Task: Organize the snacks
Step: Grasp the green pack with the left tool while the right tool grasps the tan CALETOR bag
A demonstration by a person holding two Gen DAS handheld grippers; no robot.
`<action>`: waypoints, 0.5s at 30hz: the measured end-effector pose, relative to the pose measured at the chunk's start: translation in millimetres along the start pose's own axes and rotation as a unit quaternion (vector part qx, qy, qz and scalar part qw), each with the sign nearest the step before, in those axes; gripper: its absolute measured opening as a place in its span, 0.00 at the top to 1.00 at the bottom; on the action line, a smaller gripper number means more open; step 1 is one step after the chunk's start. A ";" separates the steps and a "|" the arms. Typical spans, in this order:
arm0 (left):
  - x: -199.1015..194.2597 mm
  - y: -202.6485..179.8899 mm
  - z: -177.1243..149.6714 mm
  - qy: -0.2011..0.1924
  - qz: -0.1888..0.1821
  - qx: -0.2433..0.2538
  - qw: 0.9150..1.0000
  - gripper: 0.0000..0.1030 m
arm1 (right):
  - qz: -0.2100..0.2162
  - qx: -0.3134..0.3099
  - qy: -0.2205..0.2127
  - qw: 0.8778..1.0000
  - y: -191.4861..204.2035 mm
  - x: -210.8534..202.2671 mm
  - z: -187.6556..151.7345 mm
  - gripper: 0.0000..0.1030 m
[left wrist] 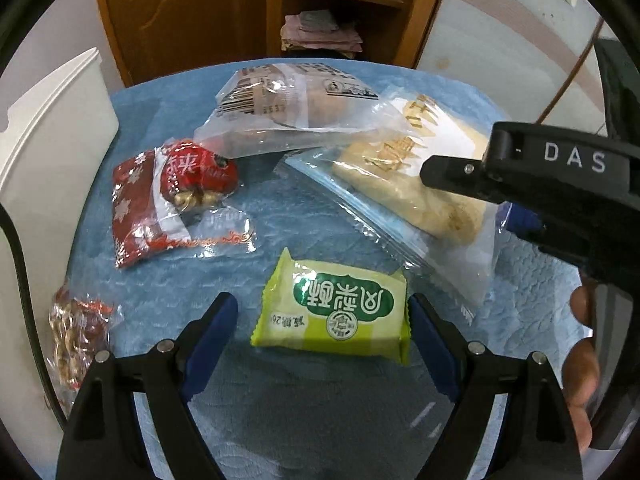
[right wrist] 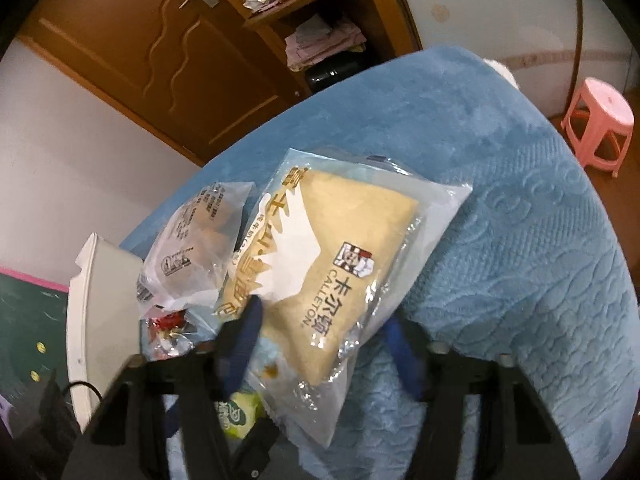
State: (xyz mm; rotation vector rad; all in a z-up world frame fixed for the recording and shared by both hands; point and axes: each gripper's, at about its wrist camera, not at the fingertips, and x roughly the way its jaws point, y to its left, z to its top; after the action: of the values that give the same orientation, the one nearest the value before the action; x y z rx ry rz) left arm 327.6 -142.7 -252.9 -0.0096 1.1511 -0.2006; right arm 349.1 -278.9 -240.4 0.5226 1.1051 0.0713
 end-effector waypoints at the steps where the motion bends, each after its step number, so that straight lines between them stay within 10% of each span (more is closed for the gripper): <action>1: 0.7 -1.9 -0.2 0.001 0.001 0.007 1.000 0.17 | 0.000 -0.003 -0.003 1.000 0.9 -0.7 0.1 0.58; 6: -1.9 -13.2 0.7 -0.002 0.011 0.033 0.999 0.44 | 0.008 -0.017 -0.013 1.000 2.3 -12.1 -2.5 0.71; 15: -32.5 6.8 -8.9 -0.010 -0.033 -0.005 0.999 0.48 | -0.004 -0.055 -0.046 0.997 11.5 -57.1 -17.8 0.79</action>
State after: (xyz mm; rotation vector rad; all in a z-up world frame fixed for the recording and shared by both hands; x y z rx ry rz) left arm 307.8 -129.9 -227.8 -0.0581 1.1321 -0.2522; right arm 309.8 -280.0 -194.0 0.4188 1.0072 0.0993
